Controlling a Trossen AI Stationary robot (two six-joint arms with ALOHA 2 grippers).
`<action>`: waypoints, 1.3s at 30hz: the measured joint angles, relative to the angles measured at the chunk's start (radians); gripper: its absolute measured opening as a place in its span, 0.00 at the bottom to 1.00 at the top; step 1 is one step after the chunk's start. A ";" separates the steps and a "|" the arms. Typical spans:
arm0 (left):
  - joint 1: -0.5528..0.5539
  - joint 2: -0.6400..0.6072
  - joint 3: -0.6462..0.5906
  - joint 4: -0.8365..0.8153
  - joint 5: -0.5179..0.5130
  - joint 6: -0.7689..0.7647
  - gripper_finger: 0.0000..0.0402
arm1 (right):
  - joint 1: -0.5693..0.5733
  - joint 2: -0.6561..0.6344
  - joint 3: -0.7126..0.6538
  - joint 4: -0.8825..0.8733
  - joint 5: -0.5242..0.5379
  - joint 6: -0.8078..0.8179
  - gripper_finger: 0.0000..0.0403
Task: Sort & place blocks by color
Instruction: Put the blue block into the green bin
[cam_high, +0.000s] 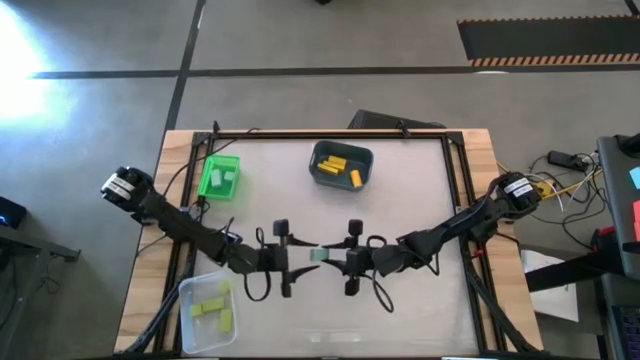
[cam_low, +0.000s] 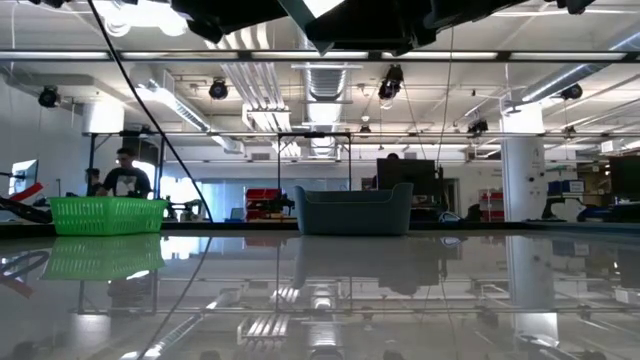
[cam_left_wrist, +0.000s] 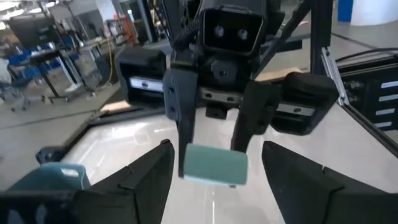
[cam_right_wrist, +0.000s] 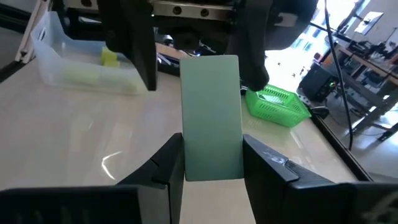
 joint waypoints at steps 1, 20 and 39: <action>0.004 0.004 0.000 0.009 0.008 0.011 0.56 | 0.000 0.000 0.000 0.000 -0.003 0.003 0.28; 0.047 -0.008 -0.004 -0.089 -0.094 -0.022 0.29 | -0.020 -0.004 0.002 -0.010 0.101 0.072 0.45; 0.580 -0.199 -0.032 -1.550 -0.281 -1.170 0.29 | -0.012 -0.044 0.005 -0.113 0.537 0.235 0.69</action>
